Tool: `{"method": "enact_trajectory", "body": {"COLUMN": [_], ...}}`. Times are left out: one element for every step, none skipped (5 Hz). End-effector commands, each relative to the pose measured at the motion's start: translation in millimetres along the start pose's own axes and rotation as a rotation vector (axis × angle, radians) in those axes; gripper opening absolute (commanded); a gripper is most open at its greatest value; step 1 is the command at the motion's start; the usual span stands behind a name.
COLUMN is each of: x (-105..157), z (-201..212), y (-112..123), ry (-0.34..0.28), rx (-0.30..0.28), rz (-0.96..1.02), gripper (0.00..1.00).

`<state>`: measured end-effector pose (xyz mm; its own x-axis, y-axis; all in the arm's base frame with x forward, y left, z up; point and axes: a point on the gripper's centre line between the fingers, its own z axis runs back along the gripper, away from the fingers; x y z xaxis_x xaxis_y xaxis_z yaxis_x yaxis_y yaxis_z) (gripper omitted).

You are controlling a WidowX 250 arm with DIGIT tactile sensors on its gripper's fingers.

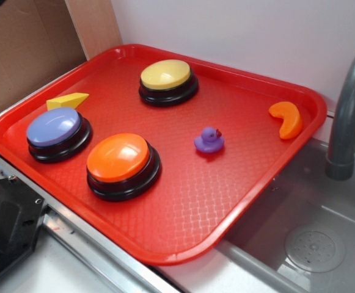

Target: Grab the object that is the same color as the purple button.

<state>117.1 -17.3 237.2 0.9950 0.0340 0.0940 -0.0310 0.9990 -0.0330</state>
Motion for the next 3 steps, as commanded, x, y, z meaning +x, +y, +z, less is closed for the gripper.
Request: {"method": "enact_trajectory", "body": {"x": [0.0, 21.6, 45.4], "z": [0.0, -14.1, -36.3], "y": [0.0, -22.5, -43.5], "ry": [0.000, -0.017, -0.058], "rx": [0.000, 0.007, -0.043], "rz": [0.000, -0.075, -0.159], "gripper": [1.00, 1.00, 1.00]}}
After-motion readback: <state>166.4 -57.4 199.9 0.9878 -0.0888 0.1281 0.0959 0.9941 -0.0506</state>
